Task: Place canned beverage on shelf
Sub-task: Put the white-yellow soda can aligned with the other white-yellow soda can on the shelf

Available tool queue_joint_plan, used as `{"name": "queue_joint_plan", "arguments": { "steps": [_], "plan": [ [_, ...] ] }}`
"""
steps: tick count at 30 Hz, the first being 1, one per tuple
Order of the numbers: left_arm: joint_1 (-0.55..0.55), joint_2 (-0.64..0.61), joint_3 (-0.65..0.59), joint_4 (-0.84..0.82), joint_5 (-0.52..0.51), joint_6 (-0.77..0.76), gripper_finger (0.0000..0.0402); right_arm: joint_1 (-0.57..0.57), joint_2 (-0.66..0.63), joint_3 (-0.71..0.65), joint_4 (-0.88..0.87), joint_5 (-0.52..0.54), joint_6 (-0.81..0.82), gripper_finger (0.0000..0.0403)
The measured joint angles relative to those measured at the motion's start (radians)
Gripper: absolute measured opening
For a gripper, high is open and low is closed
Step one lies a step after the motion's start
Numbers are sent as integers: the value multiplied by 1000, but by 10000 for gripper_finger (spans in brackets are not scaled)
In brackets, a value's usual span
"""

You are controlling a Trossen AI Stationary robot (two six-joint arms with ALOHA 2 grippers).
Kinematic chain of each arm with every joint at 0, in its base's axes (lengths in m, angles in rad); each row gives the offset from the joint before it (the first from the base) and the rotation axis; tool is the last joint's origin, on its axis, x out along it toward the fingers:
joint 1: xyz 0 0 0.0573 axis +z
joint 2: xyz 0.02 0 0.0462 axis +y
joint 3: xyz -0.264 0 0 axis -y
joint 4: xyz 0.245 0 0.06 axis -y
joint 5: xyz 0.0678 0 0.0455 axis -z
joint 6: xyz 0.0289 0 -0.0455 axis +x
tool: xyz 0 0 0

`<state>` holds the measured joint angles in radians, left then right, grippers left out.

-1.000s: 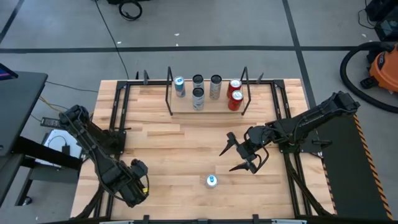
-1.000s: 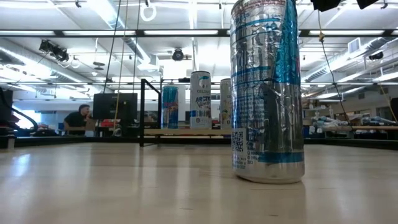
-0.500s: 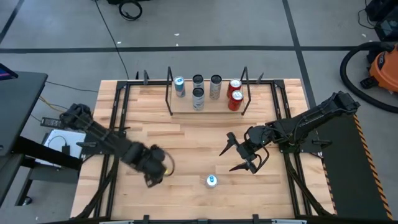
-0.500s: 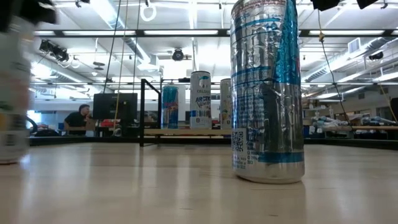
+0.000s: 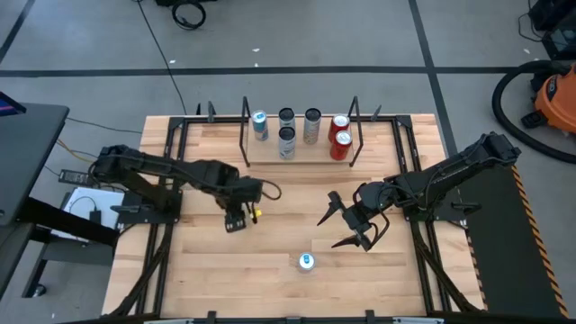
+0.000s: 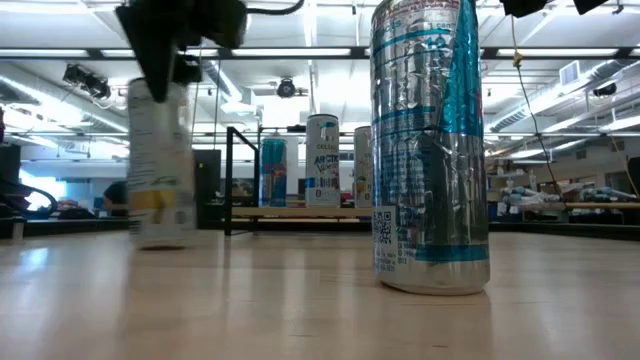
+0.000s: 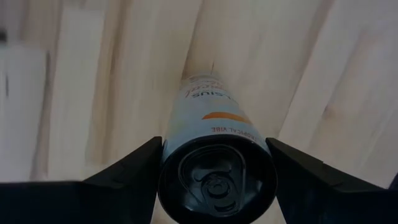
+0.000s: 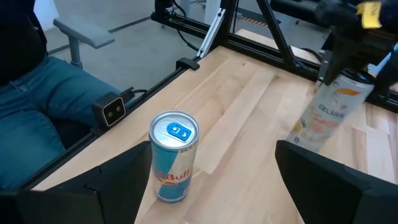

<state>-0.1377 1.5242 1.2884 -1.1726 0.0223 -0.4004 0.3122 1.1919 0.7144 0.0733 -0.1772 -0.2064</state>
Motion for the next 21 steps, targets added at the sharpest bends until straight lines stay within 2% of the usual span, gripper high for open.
{"name": "queue_joint_plan", "arguments": {
  "steps": [3,6,21],
  "plan": [
    [37,0,0,50,31,97,258,0,0,0,0,0,5,350],
    [60,0,0,59,46,130,258,0,0,0,0,0,21,350],
    [76,0,0,51,57,93,259,1,0,0,-9,0,57,350]
  ]
}}
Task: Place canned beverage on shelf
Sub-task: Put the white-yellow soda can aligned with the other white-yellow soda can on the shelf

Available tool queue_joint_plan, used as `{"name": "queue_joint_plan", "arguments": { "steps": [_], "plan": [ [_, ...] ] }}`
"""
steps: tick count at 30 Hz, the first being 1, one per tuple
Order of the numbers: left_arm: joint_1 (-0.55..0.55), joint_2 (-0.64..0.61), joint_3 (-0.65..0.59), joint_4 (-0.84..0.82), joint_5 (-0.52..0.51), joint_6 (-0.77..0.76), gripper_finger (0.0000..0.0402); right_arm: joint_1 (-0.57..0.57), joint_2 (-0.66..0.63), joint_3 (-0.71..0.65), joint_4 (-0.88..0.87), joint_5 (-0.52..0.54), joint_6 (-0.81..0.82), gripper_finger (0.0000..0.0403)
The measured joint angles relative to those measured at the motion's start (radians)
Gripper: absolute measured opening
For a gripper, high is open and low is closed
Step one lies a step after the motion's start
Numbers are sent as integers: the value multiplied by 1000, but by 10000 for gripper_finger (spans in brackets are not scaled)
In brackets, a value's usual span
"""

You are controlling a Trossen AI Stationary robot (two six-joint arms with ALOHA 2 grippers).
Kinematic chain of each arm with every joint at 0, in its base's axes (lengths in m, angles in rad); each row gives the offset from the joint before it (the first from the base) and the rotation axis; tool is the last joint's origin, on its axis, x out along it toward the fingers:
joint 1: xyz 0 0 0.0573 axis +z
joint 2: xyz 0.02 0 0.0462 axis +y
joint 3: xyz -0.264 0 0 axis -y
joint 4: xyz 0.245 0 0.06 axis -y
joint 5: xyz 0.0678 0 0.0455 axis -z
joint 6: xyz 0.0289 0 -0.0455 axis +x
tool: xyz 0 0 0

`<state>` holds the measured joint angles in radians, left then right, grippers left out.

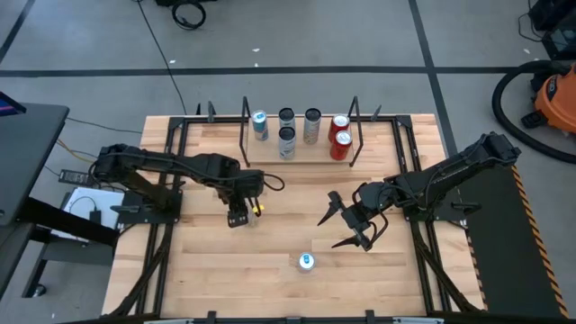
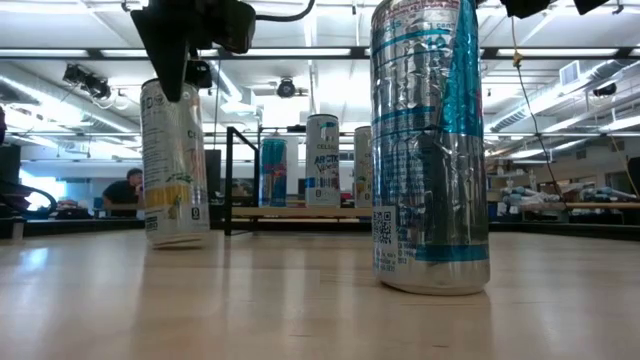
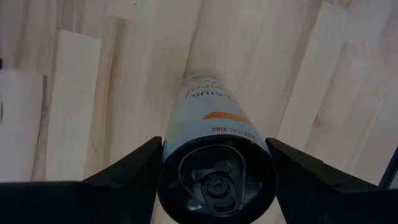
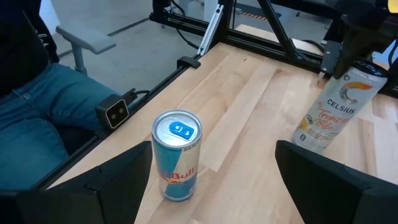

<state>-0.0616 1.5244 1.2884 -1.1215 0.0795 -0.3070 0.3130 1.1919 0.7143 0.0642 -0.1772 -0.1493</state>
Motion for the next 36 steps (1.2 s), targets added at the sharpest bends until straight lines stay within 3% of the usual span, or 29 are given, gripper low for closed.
{"name": "queue_joint_plan", "arguments": {
  "steps": [11,22,36],
  "plan": [
    [0,0,0,5,5,-22,308,0,0,0,1,0,-6,350],
    [0,0,4,-3,32,-24,314,0,0,0,11,0,-36,350],
    [3,0,297,-156,2,-21,314,-92,0,0,263,3,-142,350]
  ]
}}
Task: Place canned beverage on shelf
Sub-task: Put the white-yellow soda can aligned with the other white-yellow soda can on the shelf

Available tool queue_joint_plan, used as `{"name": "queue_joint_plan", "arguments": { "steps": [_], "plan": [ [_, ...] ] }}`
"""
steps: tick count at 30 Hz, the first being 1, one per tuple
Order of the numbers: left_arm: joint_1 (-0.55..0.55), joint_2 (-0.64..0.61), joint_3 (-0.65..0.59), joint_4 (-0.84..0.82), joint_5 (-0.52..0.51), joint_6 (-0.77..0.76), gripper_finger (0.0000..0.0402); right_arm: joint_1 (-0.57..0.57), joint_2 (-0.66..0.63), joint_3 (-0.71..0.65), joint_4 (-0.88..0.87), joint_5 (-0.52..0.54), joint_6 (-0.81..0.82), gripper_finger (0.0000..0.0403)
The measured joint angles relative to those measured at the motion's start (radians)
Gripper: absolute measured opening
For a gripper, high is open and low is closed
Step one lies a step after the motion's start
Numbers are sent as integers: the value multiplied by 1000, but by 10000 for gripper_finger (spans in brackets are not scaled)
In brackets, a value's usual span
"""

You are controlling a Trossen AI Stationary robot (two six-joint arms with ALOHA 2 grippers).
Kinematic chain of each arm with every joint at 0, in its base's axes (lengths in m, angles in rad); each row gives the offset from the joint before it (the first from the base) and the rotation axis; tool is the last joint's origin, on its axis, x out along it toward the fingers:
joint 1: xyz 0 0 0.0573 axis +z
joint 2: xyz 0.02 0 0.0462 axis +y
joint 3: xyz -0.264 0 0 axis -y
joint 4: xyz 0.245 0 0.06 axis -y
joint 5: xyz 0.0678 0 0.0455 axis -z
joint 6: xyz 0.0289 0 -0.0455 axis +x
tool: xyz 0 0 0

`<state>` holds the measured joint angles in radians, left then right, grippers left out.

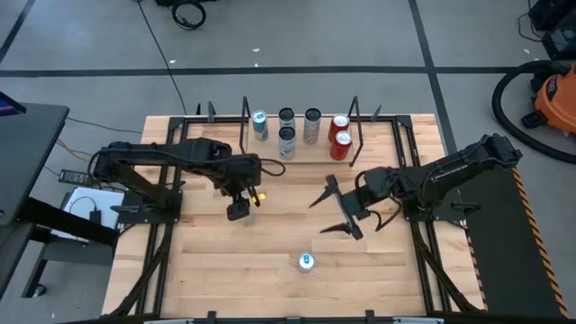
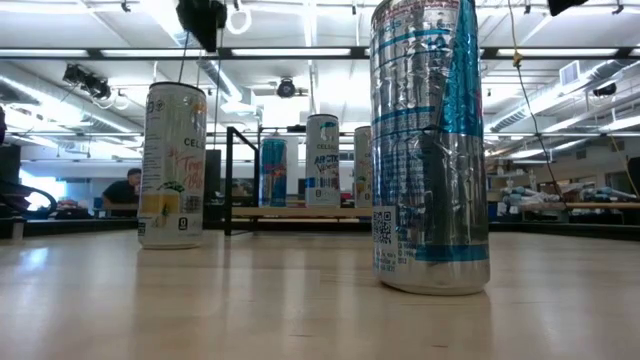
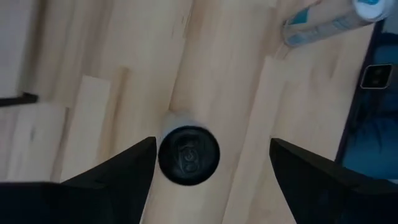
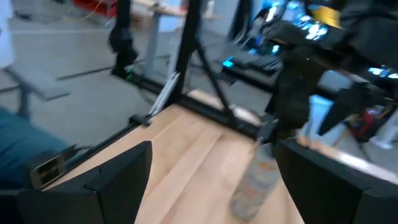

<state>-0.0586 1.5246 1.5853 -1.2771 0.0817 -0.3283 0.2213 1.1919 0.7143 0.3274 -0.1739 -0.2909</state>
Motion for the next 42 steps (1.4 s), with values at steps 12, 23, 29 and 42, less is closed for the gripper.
{"name": "queue_joint_plan", "arguments": {
  "steps": [12,23,29,42],
  "plan": [
    [9,-37,221,-218,-298,98,314,-170,132,65,227,-52,55,350],
    [23,-153,229,-225,-307,140,314,-254,431,349,223,-180,34,350],
    [20,-201,228,-240,-307,17,314,-281,573,481,183,-327,20,350],
    [20,-225,228,-238,-306,-84,314,-323,724,561,170,-488,-70,350]
  ]
}}
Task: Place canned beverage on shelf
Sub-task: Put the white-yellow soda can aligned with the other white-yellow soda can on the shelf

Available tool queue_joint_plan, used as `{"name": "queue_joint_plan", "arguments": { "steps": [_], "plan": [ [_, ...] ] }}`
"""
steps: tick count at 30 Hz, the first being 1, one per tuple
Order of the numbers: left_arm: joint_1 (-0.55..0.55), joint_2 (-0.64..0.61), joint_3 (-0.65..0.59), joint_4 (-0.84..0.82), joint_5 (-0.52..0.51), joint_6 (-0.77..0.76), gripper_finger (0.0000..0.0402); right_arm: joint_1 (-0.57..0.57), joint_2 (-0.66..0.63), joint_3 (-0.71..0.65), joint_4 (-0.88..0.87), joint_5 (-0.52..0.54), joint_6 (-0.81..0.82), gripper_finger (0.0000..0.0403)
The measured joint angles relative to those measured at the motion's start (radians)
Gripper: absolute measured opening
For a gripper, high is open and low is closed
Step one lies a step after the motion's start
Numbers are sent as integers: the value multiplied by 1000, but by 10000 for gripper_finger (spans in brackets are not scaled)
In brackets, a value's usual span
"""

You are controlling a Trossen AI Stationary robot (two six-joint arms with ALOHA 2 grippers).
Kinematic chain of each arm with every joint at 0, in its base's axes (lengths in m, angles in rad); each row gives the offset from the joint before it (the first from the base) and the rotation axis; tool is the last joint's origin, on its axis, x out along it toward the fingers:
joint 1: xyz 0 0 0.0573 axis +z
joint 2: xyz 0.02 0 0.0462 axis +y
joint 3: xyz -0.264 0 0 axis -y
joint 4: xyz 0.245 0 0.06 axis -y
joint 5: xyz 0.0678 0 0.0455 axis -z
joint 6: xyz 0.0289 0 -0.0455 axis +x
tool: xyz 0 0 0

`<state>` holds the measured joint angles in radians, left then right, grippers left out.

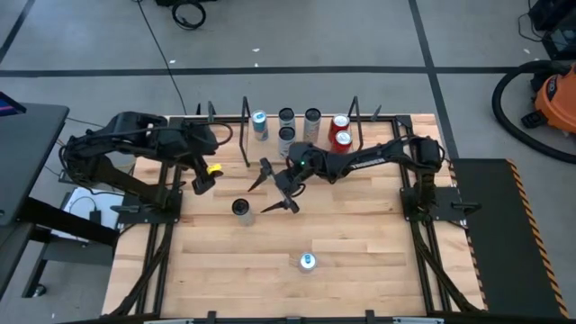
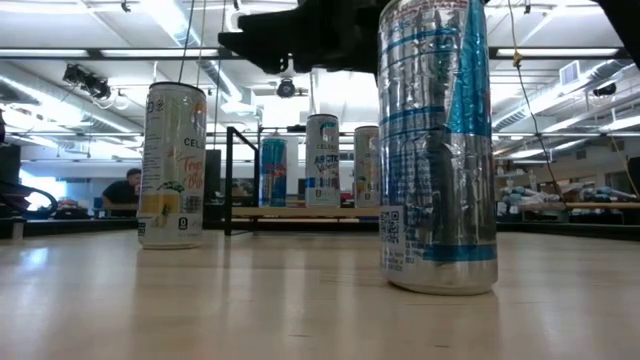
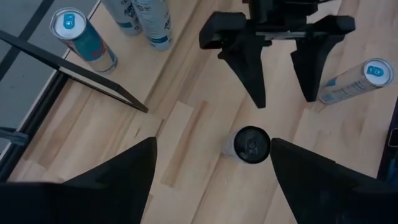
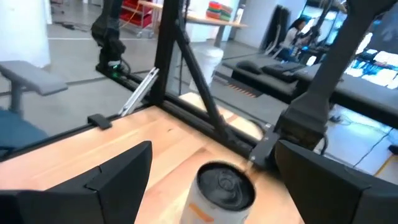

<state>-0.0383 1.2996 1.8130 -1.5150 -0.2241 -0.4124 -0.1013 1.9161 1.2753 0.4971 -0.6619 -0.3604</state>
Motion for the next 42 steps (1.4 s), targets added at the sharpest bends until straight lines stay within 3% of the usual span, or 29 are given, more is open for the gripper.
{"name": "queue_joint_plan", "arguments": {
  "steps": [12,17,27,34,42],
  "plan": [
    [0,2,0,6,-10,0,314,2,15,1,23,-4,-29,350],
    [2,2,0,9,-44,4,314,3,81,22,90,-9,-57,350],
    [3,3,0,7,-53,12,314,3,190,147,30,-11,-37,350],
    [3,3,-1,7,-53,61,314,2,194,150,9,-66,-52,350],
    [3,3,-1,9,-53,64,314,2,194,150,-12,-38,-60,350]
  ]
}}
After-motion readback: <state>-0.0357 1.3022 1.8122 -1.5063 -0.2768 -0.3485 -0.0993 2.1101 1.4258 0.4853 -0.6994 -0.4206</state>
